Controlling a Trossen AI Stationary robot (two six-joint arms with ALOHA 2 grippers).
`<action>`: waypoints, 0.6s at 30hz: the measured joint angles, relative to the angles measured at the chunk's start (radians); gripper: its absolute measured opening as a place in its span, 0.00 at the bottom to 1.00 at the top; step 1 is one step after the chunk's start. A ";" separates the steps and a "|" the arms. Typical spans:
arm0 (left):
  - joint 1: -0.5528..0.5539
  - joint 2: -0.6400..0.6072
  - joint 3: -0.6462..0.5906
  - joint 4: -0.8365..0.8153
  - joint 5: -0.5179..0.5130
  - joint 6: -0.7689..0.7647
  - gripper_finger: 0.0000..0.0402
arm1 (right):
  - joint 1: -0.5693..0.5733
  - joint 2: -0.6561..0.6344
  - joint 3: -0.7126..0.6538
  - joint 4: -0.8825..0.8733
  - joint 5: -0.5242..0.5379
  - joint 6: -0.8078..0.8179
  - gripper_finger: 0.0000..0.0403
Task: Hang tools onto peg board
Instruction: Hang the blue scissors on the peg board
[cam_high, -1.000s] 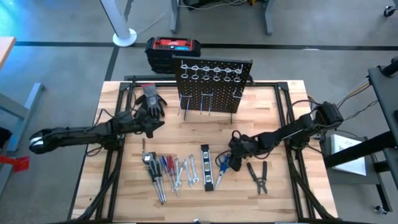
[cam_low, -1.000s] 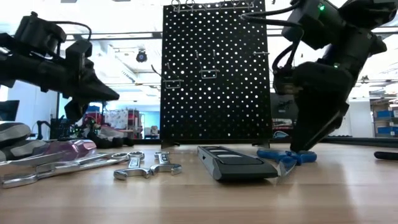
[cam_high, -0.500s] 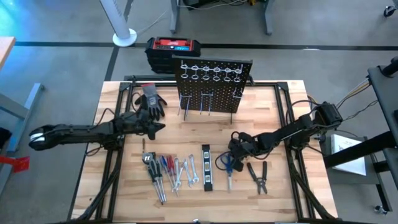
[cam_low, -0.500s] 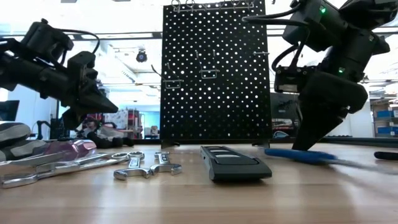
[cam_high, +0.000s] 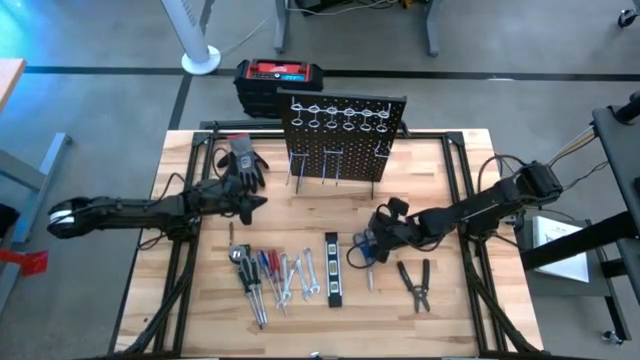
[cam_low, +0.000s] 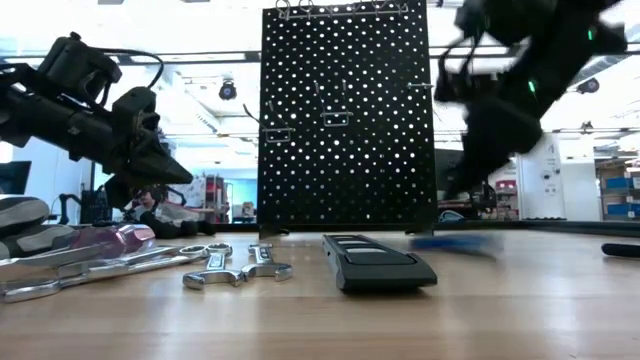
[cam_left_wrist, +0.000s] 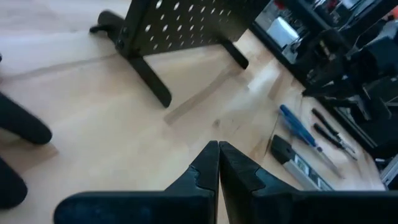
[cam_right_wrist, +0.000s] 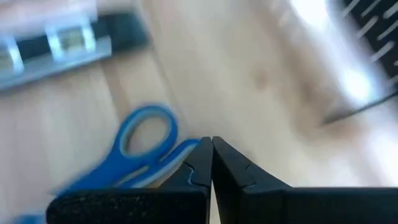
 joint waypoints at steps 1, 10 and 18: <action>0.000 0.006 0.000 0.025 -0.002 0.006 0.00 | 0.007 -0.004 0.015 -0.016 0.043 -0.018 0.01; -0.002 0.092 0.026 0.225 0.029 0.051 0.01 | 0.018 -0.018 0.093 -0.035 0.105 -0.018 0.00; -0.002 0.209 0.063 0.228 -0.017 0.114 0.10 | 0.014 -0.007 0.083 -0.120 -0.094 0.418 0.22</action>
